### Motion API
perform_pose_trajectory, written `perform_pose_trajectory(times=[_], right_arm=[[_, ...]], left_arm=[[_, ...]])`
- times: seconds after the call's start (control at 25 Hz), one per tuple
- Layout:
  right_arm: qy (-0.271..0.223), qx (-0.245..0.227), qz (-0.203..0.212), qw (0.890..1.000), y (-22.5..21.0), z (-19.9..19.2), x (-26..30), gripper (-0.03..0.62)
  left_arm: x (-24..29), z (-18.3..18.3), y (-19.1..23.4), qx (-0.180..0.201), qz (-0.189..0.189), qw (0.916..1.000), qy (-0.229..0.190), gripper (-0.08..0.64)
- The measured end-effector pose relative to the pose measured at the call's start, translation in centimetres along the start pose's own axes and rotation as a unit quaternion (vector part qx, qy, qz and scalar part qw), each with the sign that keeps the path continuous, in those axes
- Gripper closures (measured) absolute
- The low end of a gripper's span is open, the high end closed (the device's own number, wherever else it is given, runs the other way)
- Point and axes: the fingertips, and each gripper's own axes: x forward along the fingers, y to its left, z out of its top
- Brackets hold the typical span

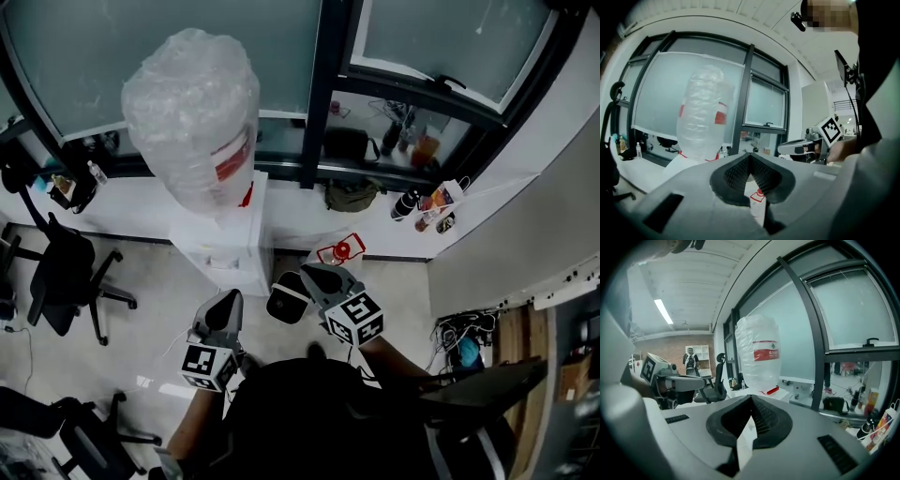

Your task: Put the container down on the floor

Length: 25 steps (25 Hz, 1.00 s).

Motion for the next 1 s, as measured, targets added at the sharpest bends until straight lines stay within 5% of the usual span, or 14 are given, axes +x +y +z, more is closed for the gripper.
perform_pose_trajectory(times=[1.0], right_arm=[[-0.012,-0.026,0.022,0.999,1.5,1.0,0.7,0.584]], left_arm=[[-0.5,-0.1,2.3,-0.007,0.038,0.9992,-0.011,0.554]])
